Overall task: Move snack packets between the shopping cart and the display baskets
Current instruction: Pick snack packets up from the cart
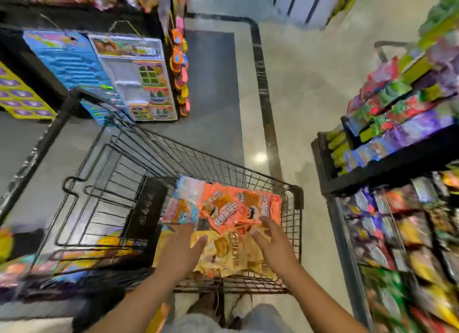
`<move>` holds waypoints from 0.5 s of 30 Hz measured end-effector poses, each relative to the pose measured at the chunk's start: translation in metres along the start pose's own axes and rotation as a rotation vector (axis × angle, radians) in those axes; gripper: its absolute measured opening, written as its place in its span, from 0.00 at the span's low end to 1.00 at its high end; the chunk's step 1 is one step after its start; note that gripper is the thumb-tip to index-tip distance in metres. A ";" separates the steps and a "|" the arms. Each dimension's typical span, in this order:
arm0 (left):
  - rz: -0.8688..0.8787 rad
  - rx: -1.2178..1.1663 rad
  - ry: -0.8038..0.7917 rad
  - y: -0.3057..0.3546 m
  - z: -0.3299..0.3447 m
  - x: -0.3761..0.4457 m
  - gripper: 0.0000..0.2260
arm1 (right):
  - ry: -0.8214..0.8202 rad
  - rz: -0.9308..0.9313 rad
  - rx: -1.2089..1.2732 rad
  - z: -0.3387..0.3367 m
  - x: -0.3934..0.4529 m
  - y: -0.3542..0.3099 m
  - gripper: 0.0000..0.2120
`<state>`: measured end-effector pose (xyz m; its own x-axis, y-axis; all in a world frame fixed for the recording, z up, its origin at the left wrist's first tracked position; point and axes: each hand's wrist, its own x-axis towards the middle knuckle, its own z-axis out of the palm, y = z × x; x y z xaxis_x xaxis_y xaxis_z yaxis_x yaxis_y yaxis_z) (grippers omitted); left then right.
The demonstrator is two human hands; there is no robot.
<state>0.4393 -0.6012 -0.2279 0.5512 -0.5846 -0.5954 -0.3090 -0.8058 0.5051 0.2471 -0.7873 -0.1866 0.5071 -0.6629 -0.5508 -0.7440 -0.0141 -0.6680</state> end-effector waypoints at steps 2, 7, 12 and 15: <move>-0.080 -0.053 -0.059 0.000 0.007 0.031 0.25 | -0.001 0.150 0.116 0.007 0.021 0.003 0.21; -0.349 -0.404 -0.165 0.002 0.033 0.102 0.14 | 0.019 0.289 0.201 0.021 0.058 0.032 0.15; -0.611 -0.714 -0.187 0.000 0.068 0.168 0.18 | 0.034 0.460 0.306 0.022 0.073 0.071 0.15; -0.734 -0.921 -0.188 0.003 0.089 0.193 0.17 | 0.061 0.560 0.375 0.022 0.083 0.092 0.13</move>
<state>0.4760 -0.7251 -0.3973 0.2177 -0.0788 -0.9728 0.7477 -0.6272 0.2181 0.2307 -0.8272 -0.3047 0.0552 -0.5353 -0.8429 -0.6807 0.5975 -0.4240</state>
